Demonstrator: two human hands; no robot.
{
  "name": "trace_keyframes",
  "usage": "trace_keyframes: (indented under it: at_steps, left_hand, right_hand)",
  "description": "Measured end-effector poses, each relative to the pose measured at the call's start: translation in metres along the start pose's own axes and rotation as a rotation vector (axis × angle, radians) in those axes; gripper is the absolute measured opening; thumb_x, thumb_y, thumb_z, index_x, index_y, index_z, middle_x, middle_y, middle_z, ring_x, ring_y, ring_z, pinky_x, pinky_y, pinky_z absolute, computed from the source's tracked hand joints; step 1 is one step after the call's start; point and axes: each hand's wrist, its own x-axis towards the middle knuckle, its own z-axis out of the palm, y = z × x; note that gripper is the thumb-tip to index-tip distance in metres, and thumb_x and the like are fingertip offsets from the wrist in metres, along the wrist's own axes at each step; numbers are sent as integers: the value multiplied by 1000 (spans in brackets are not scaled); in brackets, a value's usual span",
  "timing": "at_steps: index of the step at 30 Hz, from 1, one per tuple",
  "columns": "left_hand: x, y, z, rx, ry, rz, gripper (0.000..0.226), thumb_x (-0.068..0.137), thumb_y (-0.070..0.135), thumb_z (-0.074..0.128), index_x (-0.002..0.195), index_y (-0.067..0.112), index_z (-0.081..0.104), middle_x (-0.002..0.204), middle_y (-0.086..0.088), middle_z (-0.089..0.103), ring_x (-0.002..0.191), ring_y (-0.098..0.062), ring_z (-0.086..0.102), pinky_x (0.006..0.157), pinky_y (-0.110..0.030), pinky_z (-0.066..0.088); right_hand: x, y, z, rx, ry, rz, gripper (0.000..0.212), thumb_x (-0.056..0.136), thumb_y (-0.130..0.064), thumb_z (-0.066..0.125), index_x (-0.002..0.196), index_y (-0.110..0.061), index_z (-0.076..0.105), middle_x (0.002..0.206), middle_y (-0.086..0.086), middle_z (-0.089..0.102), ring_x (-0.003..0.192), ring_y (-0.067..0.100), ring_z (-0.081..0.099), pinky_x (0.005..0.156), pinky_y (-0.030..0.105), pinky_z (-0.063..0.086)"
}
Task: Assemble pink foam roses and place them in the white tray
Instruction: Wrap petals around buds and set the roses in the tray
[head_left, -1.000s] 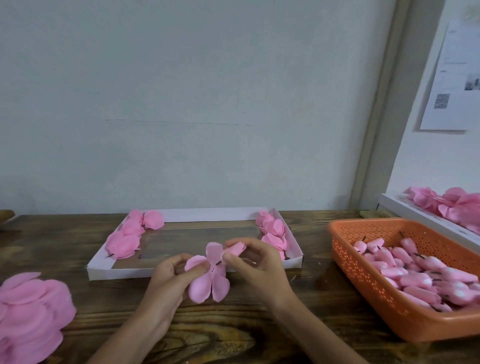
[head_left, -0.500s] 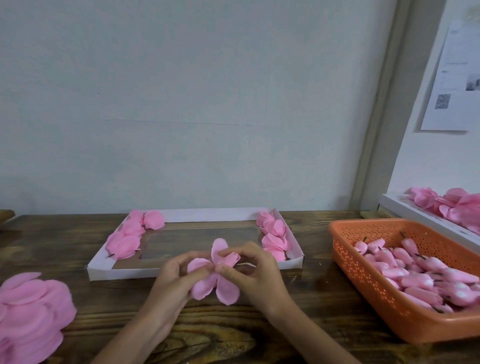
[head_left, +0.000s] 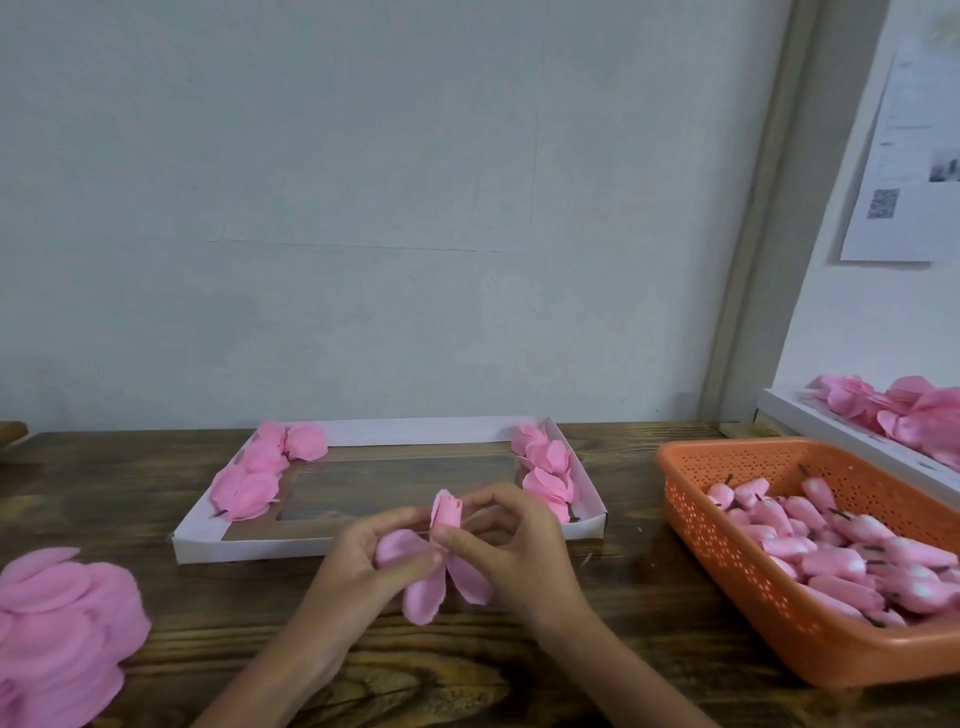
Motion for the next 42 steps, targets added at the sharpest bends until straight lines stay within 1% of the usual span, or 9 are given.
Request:
trace_keyframes:
  at_steps: [7, 10, 13, 20, 25, 30, 34, 39, 42]
  left_hand:
    - [0, 6, 0, 25, -25, 79, 35, 85, 27, 83, 118, 35, 78, 117, -4, 78, 109, -23, 75, 85, -26, 60]
    - [-1, 5, -1, 42, -52, 94, 34, 88, 22, 78, 121, 29, 77, 118, -6, 78, 111, -25, 74, 89, -29, 60]
    - [-1, 5, 0, 30, -74, 64, 33, 92, 20, 77, 122, 34, 75, 120, -4, 78, 112, -22, 74, 88, -27, 60]
    - [1, -2, -2, -28, -27, -28, 49, 79, 35, 89, 118, 34, 60, 105, -18, 79, 101, -37, 76, 91, -49, 61]
    - [3, -6, -6, -117, 29, -58, 53, 74, 16, 85, 122, 32, 66, 103, -24, 77, 97, -38, 75, 76, -39, 63]
    - [6, -11, -7, -117, 182, -72, 21, 79, 19, 85, 99, 16, 80, 102, -18, 79, 97, -37, 76, 70, -33, 62]
    - [5, -10, -9, -90, 277, -32, 23, 73, 28, 82, 94, 18, 83, 97, -13, 81, 92, -29, 78, 73, -30, 64]
    - [3, -6, -2, 14, 319, 75, 10, 82, 18, 80, 86, 26, 85, 89, -4, 81, 84, -14, 77, 68, -22, 59]
    - [1, -1, 3, -9, 309, 142, 12, 74, 32, 80, 83, 27, 85, 87, -4, 81, 80, -12, 77, 66, -18, 58]
  right_hand:
    - [4, -3, -5, -46, -68, -9, 17, 88, -14, 83, 104, -20, 81, 94, -4, 80, 84, 17, 75, 78, 33, 63]
    - [3, -1, -5, -47, -57, 6, 30, 82, -20, 88, 108, -30, 76, 95, -2, 77, 86, 20, 71, 75, 35, 63]
    - [4, 2, -7, -73, -108, 34, 42, 84, -28, 87, 122, -33, 71, 112, -6, 71, 99, 15, 68, 84, 35, 62]
    - [2, 2, -5, 30, -179, 63, 17, 91, -27, 80, 107, -20, 80, 102, -2, 80, 99, 18, 74, 85, 32, 62]
    - [5, 4, -6, 85, -108, 49, 16, 91, -17, 80, 106, -16, 80, 101, -2, 81, 97, 17, 76, 87, 30, 60]
    - [7, 4, -9, 98, -119, 1, 17, 90, -13, 80, 108, -12, 79, 103, 1, 81, 99, 19, 76, 88, 31, 61]
    - [2, 3, -5, 74, -196, -21, 20, 89, -25, 83, 108, -19, 79, 105, -2, 80, 100, 18, 76, 85, 29, 61]
    - [-1, 3, 1, 43, -183, -51, 23, 85, -28, 86, 104, -18, 78, 106, -1, 78, 98, 21, 76, 87, 45, 63]
    - [-2, 1, 3, 56, -168, -43, 24, 84, -27, 87, 104, -16, 77, 104, 0, 79, 96, 21, 77, 84, 49, 64]
